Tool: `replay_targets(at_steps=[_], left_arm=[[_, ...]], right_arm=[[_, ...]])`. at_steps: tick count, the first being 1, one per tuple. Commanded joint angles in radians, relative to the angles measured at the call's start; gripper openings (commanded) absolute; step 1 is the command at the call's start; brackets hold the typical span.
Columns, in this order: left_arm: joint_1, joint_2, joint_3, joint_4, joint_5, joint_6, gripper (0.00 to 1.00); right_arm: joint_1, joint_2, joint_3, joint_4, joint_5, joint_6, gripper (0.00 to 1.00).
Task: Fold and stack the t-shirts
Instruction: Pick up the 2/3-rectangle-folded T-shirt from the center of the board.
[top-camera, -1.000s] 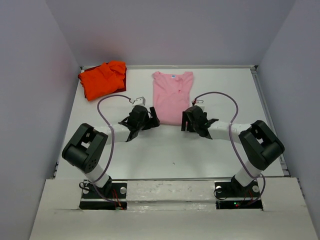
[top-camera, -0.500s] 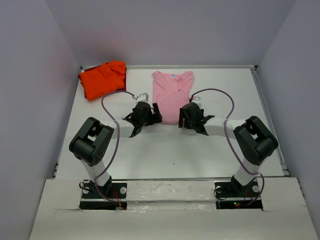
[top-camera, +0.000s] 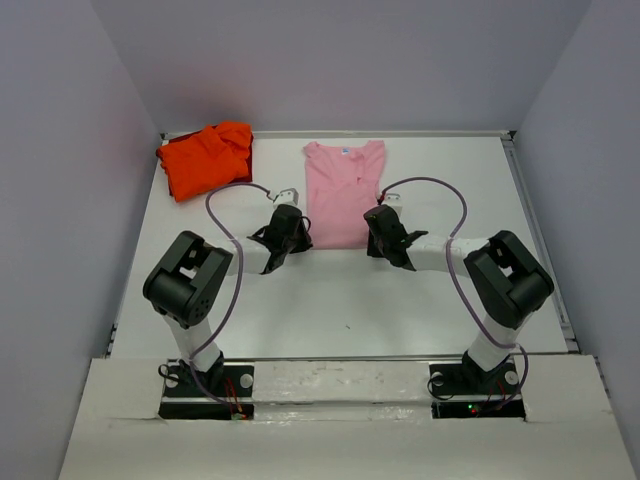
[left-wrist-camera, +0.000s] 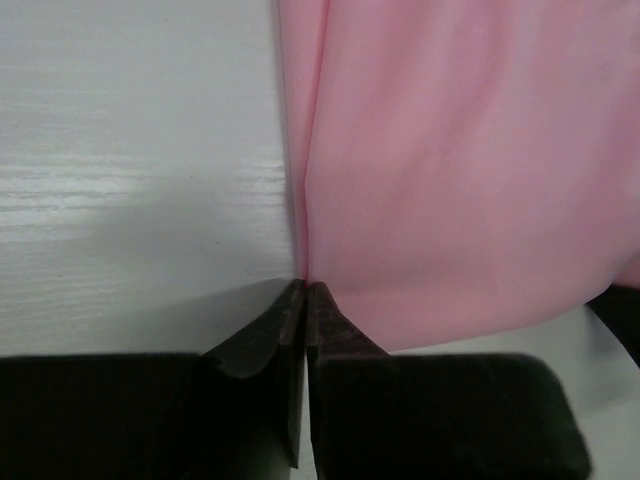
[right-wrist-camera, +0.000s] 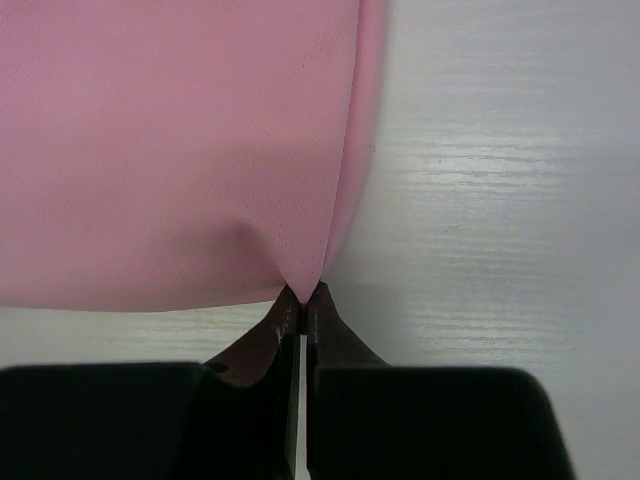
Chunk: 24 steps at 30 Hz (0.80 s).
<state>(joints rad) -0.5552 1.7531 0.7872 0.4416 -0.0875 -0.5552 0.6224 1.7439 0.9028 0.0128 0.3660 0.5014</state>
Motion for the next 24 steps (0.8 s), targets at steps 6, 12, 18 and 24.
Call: replay_targets(at_steps=[6,12,18,24], left_arm=[[-0.011,-0.01,-0.002,-0.001,-0.018,0.005,0.0],[-0.051,-0.047,-0.051,-0.001,-0.021,-0.009,0.0],[-0.126,-0.09,-0.111,-0.004,-0.072,-0.028,0.0],[-0.138,-0.044,-0.106,-0.023,-0.087,-0.06,0.28]], right_arm=[[0.003,-0.006,-0.012,-0.008,-0.013,0.009,0.0],[0.003,-0.088,-0.071,-0.06,-0.068,0.029,0.0],[0.013,-0.21,-0.174,-0.07,-0.122,0.043,0.0],[0.013,-0.205,-0.185,-0.074,-0.096,0.045,0.0]])
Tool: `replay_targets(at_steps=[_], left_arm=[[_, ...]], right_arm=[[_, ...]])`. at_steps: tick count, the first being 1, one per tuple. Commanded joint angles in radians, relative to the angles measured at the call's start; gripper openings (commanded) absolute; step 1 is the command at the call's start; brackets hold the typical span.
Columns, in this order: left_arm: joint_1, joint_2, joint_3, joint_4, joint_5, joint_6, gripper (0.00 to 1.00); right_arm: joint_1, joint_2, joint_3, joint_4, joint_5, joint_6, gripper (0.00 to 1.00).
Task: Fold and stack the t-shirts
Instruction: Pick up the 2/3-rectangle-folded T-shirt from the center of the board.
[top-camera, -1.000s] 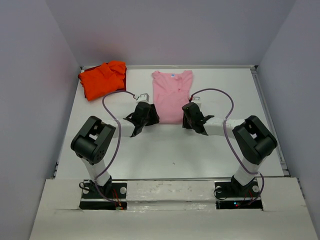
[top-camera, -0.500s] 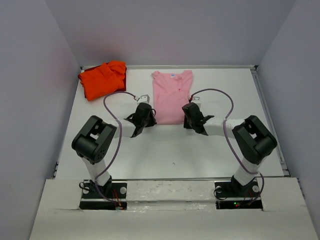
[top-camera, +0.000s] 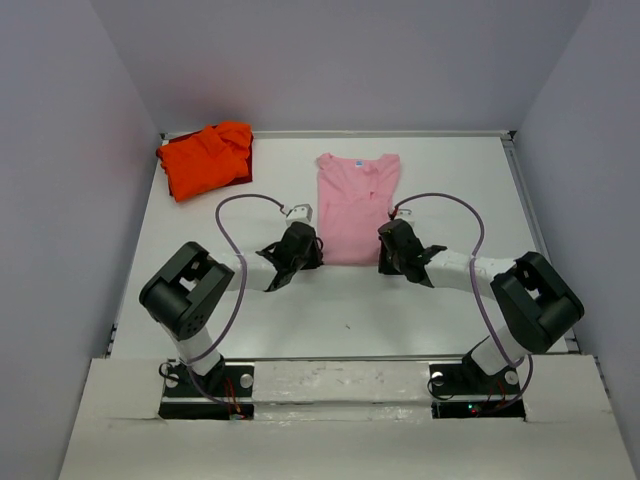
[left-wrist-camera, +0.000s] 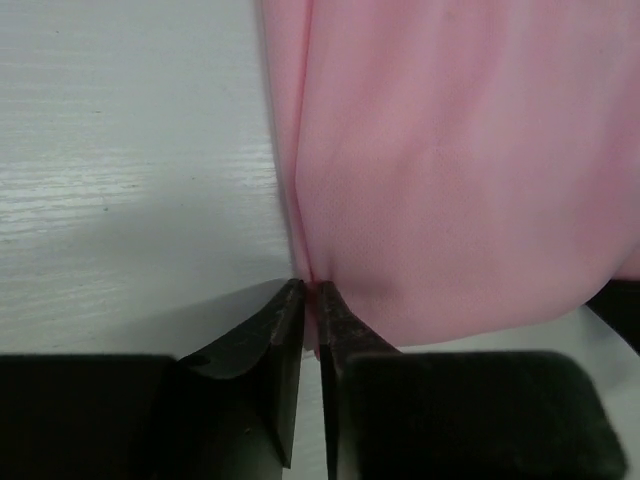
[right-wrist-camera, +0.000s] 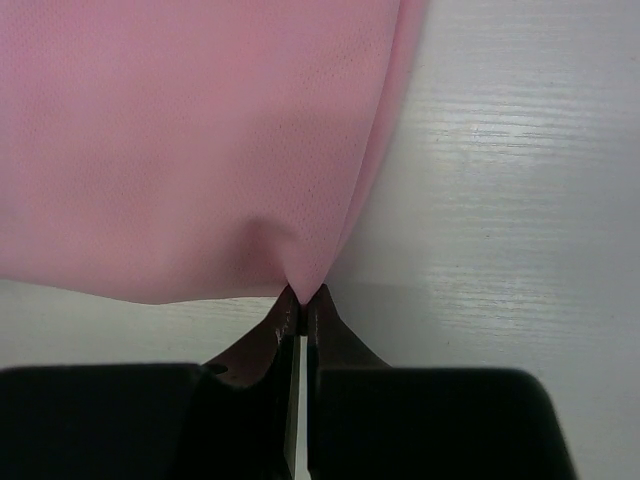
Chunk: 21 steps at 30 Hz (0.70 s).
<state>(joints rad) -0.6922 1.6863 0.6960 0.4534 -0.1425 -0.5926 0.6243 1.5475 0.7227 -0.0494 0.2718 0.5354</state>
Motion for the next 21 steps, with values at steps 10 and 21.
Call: replay_targets(at_steps=[10,21], left_arm=[[-0.003,0.05,0.023,-0.076,0.011,-0.03,0.6],[-0.015,0.044,0.034,-0.101,0.049,-0.023,0.32]], right_arm=[[0.011,-0.018,0.021,-0.026,0.01,0.0,0.0],[0.011,-0.007,0.053,-0.041,0.029,-0.011,0.0]])
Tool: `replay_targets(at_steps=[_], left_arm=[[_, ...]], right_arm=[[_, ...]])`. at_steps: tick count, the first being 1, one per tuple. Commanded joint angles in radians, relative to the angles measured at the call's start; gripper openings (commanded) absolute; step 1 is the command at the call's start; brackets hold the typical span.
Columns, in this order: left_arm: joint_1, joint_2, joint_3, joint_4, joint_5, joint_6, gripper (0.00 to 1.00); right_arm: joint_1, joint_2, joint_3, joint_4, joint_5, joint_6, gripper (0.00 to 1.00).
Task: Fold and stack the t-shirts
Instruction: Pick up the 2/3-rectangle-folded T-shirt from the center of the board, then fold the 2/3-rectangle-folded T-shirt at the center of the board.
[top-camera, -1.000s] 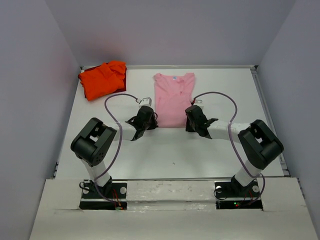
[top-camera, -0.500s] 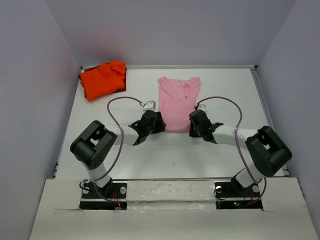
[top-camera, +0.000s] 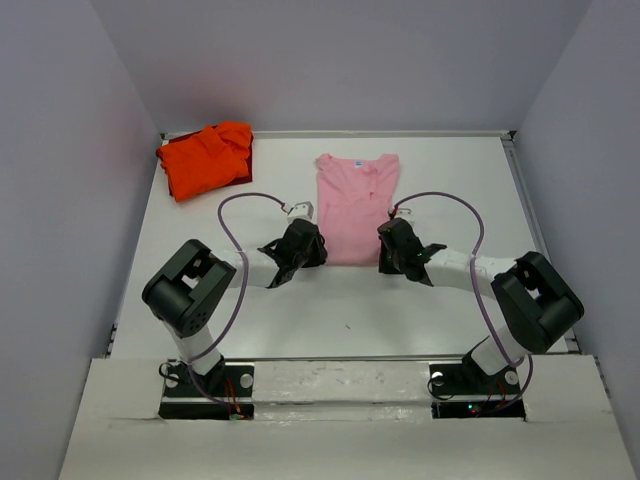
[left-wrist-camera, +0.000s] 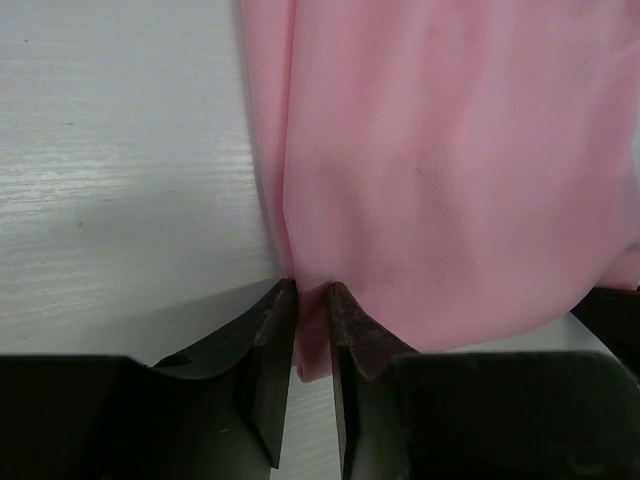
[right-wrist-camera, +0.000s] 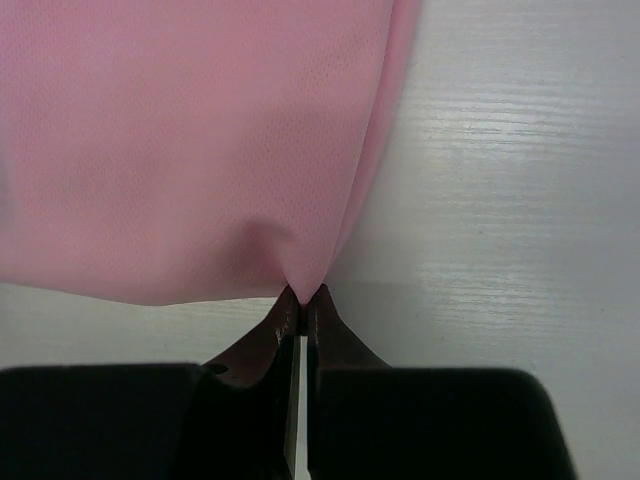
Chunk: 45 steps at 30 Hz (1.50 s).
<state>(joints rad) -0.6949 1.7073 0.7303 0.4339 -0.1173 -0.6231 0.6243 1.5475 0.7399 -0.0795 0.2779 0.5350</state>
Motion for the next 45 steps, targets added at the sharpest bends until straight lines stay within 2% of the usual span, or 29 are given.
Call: replay_targets(at_steps=[1,2,4,5,14,22,30,35,45], left_arm=[[-0.012,0.029,0.001,-0.081,0.025,0.01,0.29],[-0.012,0.037,0.001,-0.077,0.033,0.011,0.19],[-0.014,0.04,0.0,-0.07,0.036,0.011,0.08],[-0.014,0.041,-0.002,-0.066,0.038,0.011,0.0],[-0.021,-0.023,-0.061,-0.041,0.033,0.011,0.0],[-0.103,-0.221,-0.207,-0.053,0.001,-0.049,0.0],[-0.186,-0.441,-0.305,-0.133,-0.059,-0.125,0.0],[-0.186,-0.55,-0.269,-0.222,-0.11,-0.11,0.0],[-0.18,-0.549,-0.138,-0.31,-0.186,-0.067,0.0]], right_arm=[[0.011,-0.007,0.038,-0.012,0.024,-0.009,0.0],[0.011,-0.007,0.039,-0.013,0.023,-0.009,0.0],[0.011,-0.007,0.039,-0.013,0.026,-0.01,0.0],[0.011,-0.009,0.038,-0.014,0.026,-0.009,0.0],[0.011,-0.059,0.004,-0.046,-0.017,0.017,0.0],[0.04,-0.188,-0.131,-0.048,-0.103,0.094,0.0],[0.172,-0.386,-0.197,-0.164,-0.048,0.201,0.0],[0.181,-0.466,-0.159,-0.242,-0.002,0.188,0.0],[0.181,-0.458,-0.014,-0.289,0.101,0.119,0.0]])
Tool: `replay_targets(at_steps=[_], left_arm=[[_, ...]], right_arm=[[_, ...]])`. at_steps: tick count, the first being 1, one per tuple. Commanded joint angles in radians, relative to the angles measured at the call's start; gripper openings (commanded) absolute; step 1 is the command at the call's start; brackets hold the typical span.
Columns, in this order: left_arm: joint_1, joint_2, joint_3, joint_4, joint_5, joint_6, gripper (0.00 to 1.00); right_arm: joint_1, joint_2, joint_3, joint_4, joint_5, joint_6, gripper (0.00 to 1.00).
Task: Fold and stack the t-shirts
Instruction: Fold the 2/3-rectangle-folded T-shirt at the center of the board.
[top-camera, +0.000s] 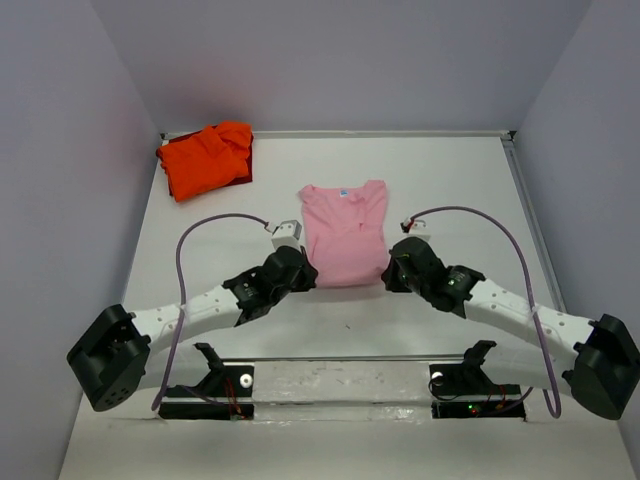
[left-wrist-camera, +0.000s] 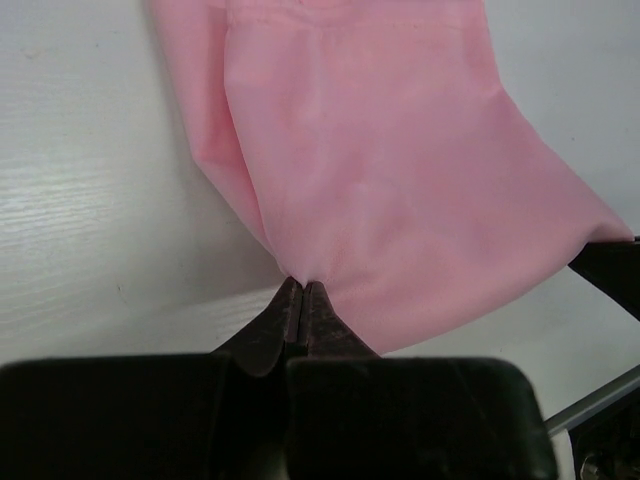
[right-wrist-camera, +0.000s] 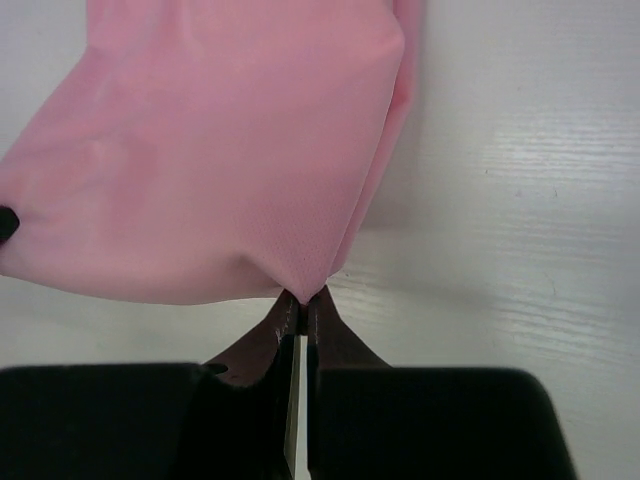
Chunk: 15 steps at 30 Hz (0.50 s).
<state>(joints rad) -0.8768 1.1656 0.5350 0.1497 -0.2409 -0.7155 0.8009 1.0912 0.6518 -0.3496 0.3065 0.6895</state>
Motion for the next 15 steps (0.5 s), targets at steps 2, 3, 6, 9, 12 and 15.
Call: replay_targets(at_steps=[2,3,6,9,12,15], left_arm=[[0.012,0.003,0.094,-0.039,-0.077,0.037,0.0],[0.016,0.008,0.109,-0.042,-0.078,0.051,0.0],[0.038,0.046,0.16,-0.048,-0.089,0.08,0.0],[0.068,0.078,0.224,-0.05,-0.097,0.117,0.0],[0.104,0.115,0.272,-0.044,-0.097,0.155,0.0],[0.131,0.14,0.301,-0.035,-0.103,0.182,0.0]], right_arm=[[0.004,0.009,0.1,-0.02,0.098,-0.057,0.0],[0.004,0.016,0.114,-0.019,0.109,-0.067,0.0],[0.004,0.068,0.184,-0.02,0.16,-0.102,0.0],[0.004,0.12,0.246,-0.011,0.221,-0.134,0.0],[0.004,0.173,0.287,0.024,0.275,-0.174,0.0],[0.004,0.231,0.325,0.061,0.324,-0.211,0.0]])
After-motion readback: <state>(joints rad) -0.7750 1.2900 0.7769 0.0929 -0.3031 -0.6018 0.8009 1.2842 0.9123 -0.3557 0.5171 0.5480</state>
